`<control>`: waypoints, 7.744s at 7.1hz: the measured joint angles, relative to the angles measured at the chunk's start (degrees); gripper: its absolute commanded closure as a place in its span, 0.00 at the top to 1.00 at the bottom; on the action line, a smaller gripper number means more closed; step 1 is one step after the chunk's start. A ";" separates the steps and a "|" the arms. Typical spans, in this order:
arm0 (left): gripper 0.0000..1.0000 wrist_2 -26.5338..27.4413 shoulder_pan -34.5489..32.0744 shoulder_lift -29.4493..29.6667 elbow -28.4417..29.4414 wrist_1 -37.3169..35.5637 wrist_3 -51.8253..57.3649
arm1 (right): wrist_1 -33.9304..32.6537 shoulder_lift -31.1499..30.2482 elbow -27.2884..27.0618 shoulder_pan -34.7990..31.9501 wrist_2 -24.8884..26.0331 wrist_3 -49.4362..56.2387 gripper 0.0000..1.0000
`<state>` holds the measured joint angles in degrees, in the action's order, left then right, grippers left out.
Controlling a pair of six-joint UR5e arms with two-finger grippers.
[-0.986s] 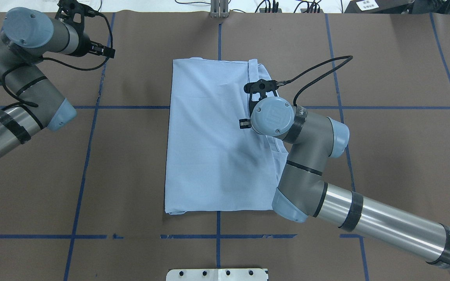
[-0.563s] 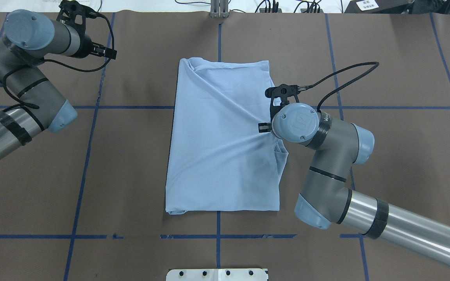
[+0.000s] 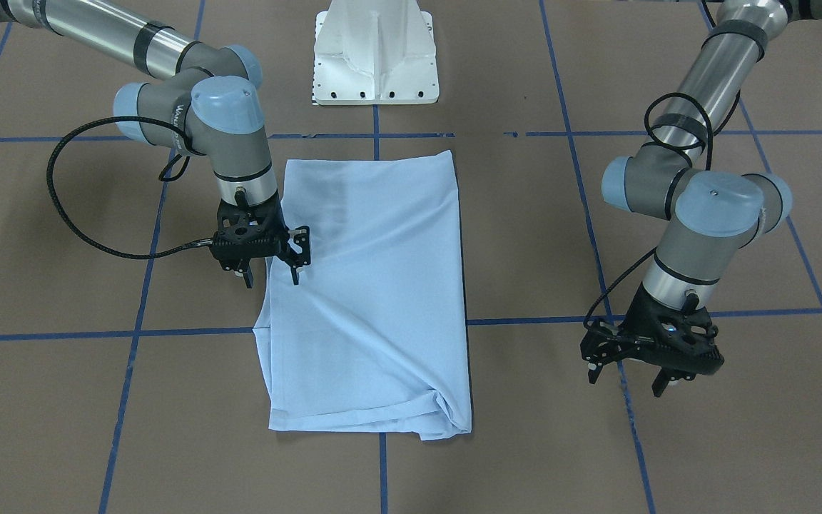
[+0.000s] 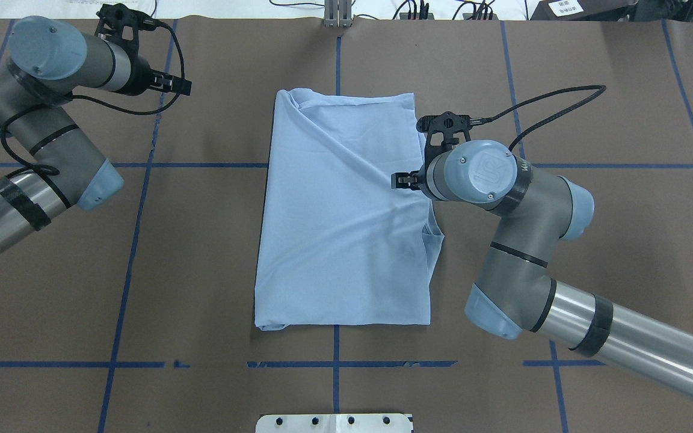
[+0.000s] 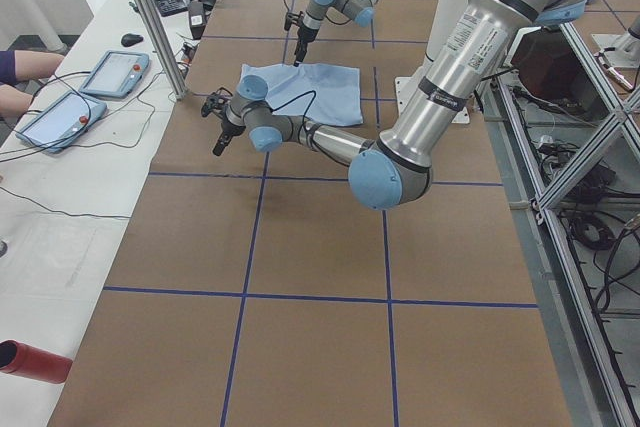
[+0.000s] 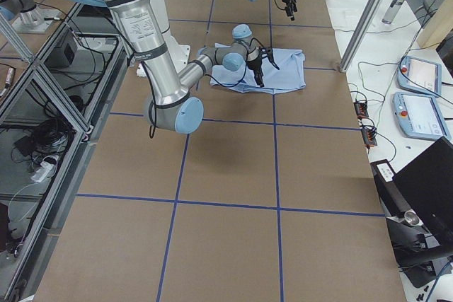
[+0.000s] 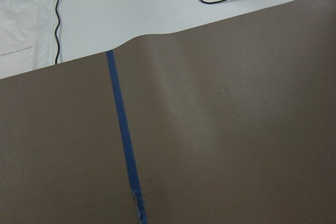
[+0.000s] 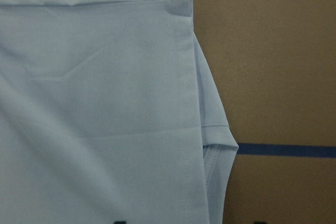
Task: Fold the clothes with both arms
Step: 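Move both grippers to the shirt's edge nearest the robot, then lower both grippers onto the corners of the shirt's nearest edge, then pinch the nearest edge corners with both grippers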
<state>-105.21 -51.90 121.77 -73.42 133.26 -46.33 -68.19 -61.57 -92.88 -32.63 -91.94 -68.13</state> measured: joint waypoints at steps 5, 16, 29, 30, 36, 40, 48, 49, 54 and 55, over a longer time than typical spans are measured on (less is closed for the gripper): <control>0.98 5.86 20.05 -15.72 -28.35 -0.63 -30.51 | 8.24 -20.87 -20.73 9.59 8.28 -28.40 0.98; 0.57 18.23 38.77 -17.07 -33.00 -6.69 -55.07 | 7.02 -21.90 -22.73 14.93 14.99 -38.83 0.98; 0.00 18.08 39.88 -15.89 -33.20 -6.68 -54.92 | -9.91 -12.44 -21.11 21.66 20.12 -50.53 0.76; 0.00 18.05 39.87 -15.92 -33.32 -6.64 -54.91 | -11.28 -11.75 -20.45 22.41 20.55 -50.81 0.75; 0.00 18.10 39.86 -15.96 -33.45 -6.60 -54.97 | -17.13 -6.95 -15.92 22.88 20.45 -52.09 0.77; 0.00 18.02 39.87 -16.03 -33.45 -6.61 -54.92 | -18.19 -7.06 -15.25 22.14 20.30 -48.92 0.76; 0.00 18.02 39.86 -15.96 -33.48 -6.57 -54.92 | -17.44 -6.08 -13.29 21.30 20.62 -49.48 0.15; 0.00 18.00 39.86 -15.95 -33.57 -6.58 -54.85 | -17.40 -6.02 -13.19 21.28 20.65 -49.55 0.00; 0.00 17.82 39.81 -16.08 -35.09 -6.70 -54.28 | -17.26 -4.62 -14.16 20.10 20.75 -49.64 0.00; 0.00 17.32 39.62 -16.30 -36.54 -7.21 -54.19 | -17.49 -4.52 -15.75 19.80 20.71 -49.62 0.00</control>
<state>-87.89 -12.29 105.47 -109.97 126.04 -100.52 -85.68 -66.09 -108.63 -12.82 -71.24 -117.75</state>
